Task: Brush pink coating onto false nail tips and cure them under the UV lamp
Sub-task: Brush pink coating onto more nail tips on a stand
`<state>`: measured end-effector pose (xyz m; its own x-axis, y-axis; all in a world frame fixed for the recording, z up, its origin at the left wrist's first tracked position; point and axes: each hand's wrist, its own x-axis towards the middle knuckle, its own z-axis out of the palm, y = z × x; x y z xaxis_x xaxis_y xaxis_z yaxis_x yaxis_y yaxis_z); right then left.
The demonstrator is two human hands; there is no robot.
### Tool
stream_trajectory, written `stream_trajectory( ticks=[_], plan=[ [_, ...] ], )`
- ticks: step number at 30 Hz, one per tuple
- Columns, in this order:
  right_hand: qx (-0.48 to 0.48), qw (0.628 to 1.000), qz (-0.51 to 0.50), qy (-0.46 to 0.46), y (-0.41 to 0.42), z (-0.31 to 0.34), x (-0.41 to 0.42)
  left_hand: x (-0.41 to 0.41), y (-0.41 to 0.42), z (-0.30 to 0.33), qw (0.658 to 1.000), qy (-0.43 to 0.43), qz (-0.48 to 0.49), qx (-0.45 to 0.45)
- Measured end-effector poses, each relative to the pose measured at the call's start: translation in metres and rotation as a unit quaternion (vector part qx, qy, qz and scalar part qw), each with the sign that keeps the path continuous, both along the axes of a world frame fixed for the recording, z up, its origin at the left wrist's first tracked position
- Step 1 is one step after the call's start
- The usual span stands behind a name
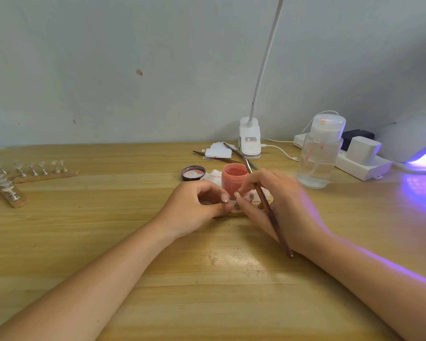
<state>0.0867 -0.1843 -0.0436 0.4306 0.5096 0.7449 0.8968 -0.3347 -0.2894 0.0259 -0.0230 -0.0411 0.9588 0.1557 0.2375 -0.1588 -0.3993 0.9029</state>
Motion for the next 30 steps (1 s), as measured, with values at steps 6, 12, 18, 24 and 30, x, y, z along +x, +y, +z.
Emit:
stream_trajectory(
  ticks=[6,12,18,24,30],
  plan=[
    [-0.038,0.999,0.006,0.005,-0.001,-0.001,0.000,0.001,0.001,0.000,1.000,-0.004,0.002,0.012],
    [-0.032,0.999,0.032,0.005,-0.001,0.000,0.001,0.001,0.001,-0.002,0.999,-0.006,0.003,0.032],
    [-0.032,0.999,0.032,0.010,-0.002,-0.001,0.002,0.002,0.002,-0.005,0.997,-0.019,0.005,0.080],
    [0.000,0.999,0.033,-0.020,-0.004,0.003,-0.004,-0.001,0.002,-0.004,0.995,-0.031,-0.002,0.091],
    [0.041,0.997,0.055,-0.027,-0.003,0.005,-0.008,-0.007,-0.006,0.003,0.969,-0.157,0.033,0.187]
  ],
)
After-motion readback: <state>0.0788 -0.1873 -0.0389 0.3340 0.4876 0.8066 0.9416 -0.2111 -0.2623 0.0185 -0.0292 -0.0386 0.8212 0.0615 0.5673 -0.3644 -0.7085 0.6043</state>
